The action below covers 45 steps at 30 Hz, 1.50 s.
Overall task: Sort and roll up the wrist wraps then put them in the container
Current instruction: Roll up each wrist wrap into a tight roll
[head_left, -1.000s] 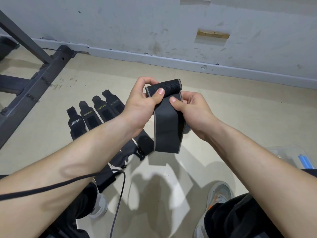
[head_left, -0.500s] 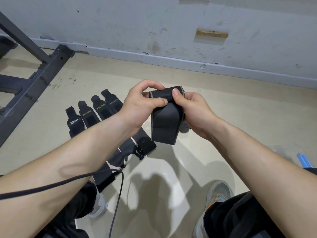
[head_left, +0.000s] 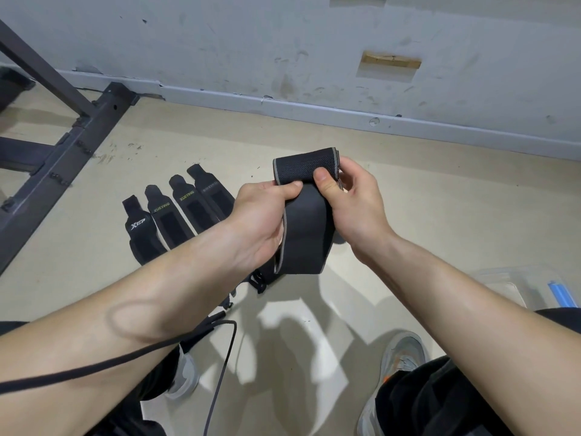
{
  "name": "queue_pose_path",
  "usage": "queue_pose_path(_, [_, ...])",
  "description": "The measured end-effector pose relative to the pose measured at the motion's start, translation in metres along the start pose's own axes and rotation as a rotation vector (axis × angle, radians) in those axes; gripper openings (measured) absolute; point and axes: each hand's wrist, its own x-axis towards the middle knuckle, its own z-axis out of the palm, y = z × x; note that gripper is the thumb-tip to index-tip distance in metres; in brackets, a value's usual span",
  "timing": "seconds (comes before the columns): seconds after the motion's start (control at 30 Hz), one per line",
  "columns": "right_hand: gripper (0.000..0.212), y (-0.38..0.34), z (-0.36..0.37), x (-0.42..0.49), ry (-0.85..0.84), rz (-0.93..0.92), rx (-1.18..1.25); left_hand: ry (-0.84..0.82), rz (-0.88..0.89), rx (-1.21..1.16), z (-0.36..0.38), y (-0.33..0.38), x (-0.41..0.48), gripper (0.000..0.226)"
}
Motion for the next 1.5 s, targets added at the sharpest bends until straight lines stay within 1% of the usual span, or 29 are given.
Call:
queue_pose_path(0.1, [0.012, 0.0, -0.001, 0.001, -0.015, 0.015, 0.016, 0.015, -0.041, -0.025, -0.001, 0.003, 0.0, 0.014])
queue_pose_path(0.17, [0.012, -0.001, -0.003, 0.002, -0.025, 0.026, 0.018, -0.004, -0.038, -0.012, -0.004, 0.005, 0.001, 0.018])
queue_pose_path(0.27, [0.013, -0.003, -0.007, 0.003, -0.041, 0.048, 0.034, -0.117, -0.049, 0.012, -0.005, 0.01, 0.0, 0.019])
queue_pose_path(0.33, [0.015, -0.005, -0.007, 0.003, -0.061, 0.058, 0.028, -0.155, -0.029, 0.043, -0.004, 0.011, -0.002, 0.022])
queue_pose_path(0.43, [0.016, -0.007, -0.006, 0.003, -0.093, 0.065, 0.004, -0.13, 0.052, 0.144, -0.006, 0.009, 0.001, 0.033])
queue_pose_path(0.5, [0.017, -0.01, -0.006, 0.002, -0.098, 0.08, 0.037, -0.137, 0.086, 0.176, -0.006, 0.008, 0.004, 0.038])
queue_pose_path(0.57, [0.022, -0.014, -0.005, 0.001, -0.107, 0.113, 0.09, -0.137, 0.111, 0.166, -0.007, 0.008, 0.007, 0.038])
queue_pose_path(0.63, [0.025, -0.014, -0.003, -0.002, -0.16, 0.156, 0.112, -0.121, 0.132, 0.161, -0.008, 0.012, 0.006, 0.036])
queue_pose_path(0.73, [0.032, -0.008, 0.001, -0.007, -0.225, 0.17, 0.021, -0.089, 0.167, 0.203, -0.009, 0.016, 0.01, 0.039])
queue_pose_path(0.8, [0.028, -0.006, 0.001, -0.006, -0.212, 0.153, -0.039, -0.042, 0.243, 0.265, -0.01, 0.018, 0.011, 0.05])
queue_pose_path(0.87, [0.015, -0.007, 0.0, -0.003, -0.215, 0.151, -0.082, 0.027, 0.325, 0.374, -0.012, 0.014, 0.017, 0.064])
queue_pose_path(0.9, [0.009, -0.008, 0.001, -0.002, -0.231, 0.156, -0.097, 0.083, 0.351, 0.424, -0.011, 0.011, 0.017, 0.061])
queue_pose_path(0.93, [0.009, -0.011, 0.002, -0.002, -0.249, 0.16, -0.116, 0.146, 0.367, 0.467, -0.009, 0.008, 0.016, 0.053])
queue_pose_path(1.0, [0.017, -0.014, 0.007, -0.003, -0.267, 0.158, -0.143, 0.238, 0.419, 0.548, -0.009, -0.001, 0.017, 0.043])
queue_pose_path(1.1, [0.025, -0.01, 0.014, -0.007, -0.268, 0.147, -0.131, 0.252, 0.528, 0.562, -0.011, -0.002, 0.018, 0.037])
queue_pose_path(1.23, [0.031, -0.008, 0.016, -0.01, -0.251, 0.189, -0.052, 0.185, 0.597, 0.567, -0.013, 0.003, 0.018, 0.027])
queue_pose_path(1.33, [0.037, -0.011, 0.014, -0.01, -0.206, 0.21, 0.007, 0.106, 0.581, 0.551, -0.013, 0.002, 0.02, 0.024])
queue_pose_path(1.4, [0.034, -0.01, 0.013, -0.009, -0.154, 0.215, 0.022, 0.063, 0.572, 0.549, -0.011, 0.002, 0.019, 0.021])
queue_pose_path(1.5, [0.021, -0.01, 0.007, -0.006, -0.127, 0.197, -0.023, -0.009, 0.605, 0.525, -0.009, 0.002, 0.02, 0.021])
